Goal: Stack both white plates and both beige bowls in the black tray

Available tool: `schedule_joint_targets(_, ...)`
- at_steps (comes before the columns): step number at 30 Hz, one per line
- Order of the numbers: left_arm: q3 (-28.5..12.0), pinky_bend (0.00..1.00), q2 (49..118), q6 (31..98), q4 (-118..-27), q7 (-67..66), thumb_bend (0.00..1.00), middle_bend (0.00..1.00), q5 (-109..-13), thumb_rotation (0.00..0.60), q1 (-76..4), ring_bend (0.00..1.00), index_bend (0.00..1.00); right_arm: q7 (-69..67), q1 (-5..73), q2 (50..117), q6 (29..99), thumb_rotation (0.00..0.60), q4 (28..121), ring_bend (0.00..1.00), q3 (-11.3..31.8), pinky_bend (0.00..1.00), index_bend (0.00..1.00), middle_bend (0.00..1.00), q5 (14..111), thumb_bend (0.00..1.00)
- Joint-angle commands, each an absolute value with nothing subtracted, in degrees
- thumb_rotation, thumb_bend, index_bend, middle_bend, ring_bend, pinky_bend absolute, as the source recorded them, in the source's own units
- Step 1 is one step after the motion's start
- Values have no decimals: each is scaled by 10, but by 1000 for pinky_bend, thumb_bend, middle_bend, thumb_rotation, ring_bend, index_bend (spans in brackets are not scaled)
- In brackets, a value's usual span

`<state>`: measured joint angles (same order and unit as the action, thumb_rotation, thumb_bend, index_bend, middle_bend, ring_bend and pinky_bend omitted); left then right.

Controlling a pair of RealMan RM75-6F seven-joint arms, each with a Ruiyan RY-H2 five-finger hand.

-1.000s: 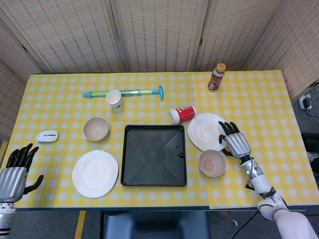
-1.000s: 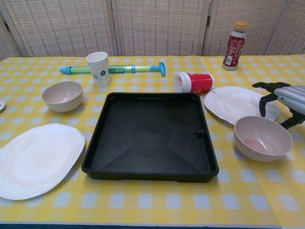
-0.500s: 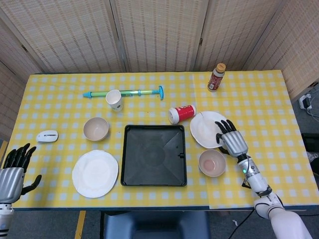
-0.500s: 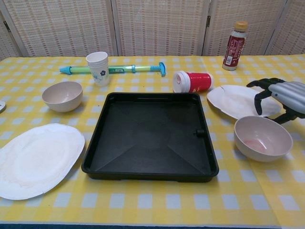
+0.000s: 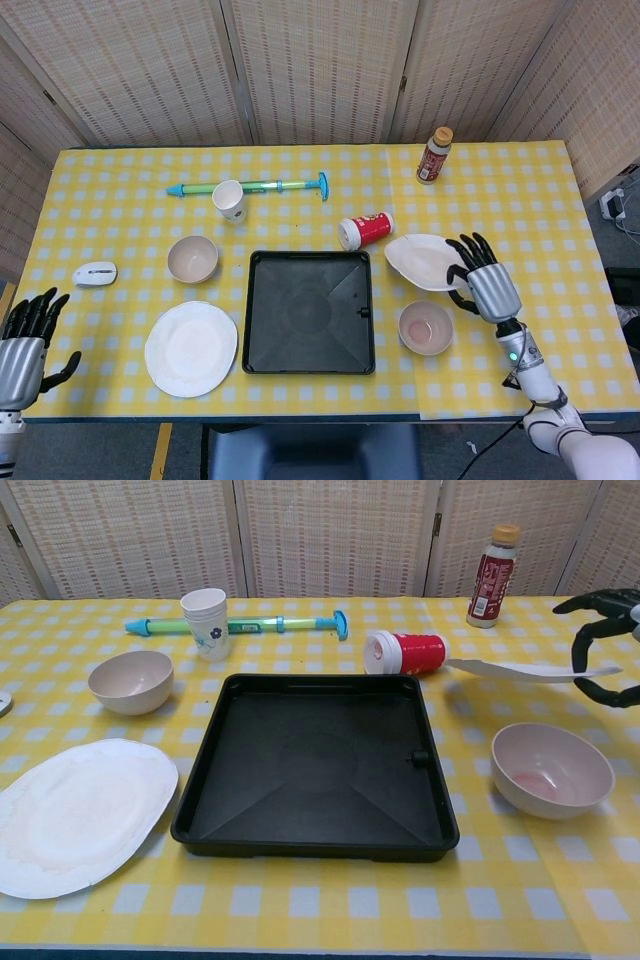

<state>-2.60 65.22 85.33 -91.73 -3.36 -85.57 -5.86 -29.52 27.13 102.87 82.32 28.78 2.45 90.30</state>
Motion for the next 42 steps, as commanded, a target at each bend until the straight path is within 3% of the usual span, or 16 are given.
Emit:
schedule_joint_targets(1, -26, 1, 653, 852, -915, -33, 376, 21, -857, 600, -60, 0, 0, -297, 257, 991, 890, 600, 363, 97, 21, 0, 692, 192, 926, 462)
schedule_joint_targets(8, -33, 0, 653, 854, -923, -37, 376, 21, -841, 600, -58, 0, 0, -184, 281, 959, 935, 600, 483, 117, 15, 0, 707, 229, 979, 462)
schedule_joint_targets(18, -35, 0, 648, 850, -934, -47, 376, 5, -825, 600, -53, 0, 0, -50, 342, 937, 841, 600, 642, 129, 3, 0, 708, 237, 1022, 462)
schedule_joint_targets(29, -36, 0, 635, 868, -936, -23, 375, 0, -838, 600, -45, 0, 0, 23, 374, 997, 760, 600, 633, 128, 16, 0, 708, 237, 1004, 462)
schedule_joint_targets(37, -32, 0, 629, 862, -940, -20, 375, 0, -838, 600, -44, 0, 0, 28, 376, 1052, 744, 600, 596, 129, 15, 0, 707, 223, 993, 462)
schedule_joint_targets(42, -36, 0, 633, 877, -931, -17, 375, 0, -843, 600, -41, 0, 0, 35, 383, 1068, 740, 600, 560, 118, 9, 0, 575, 190, 1001, 462)
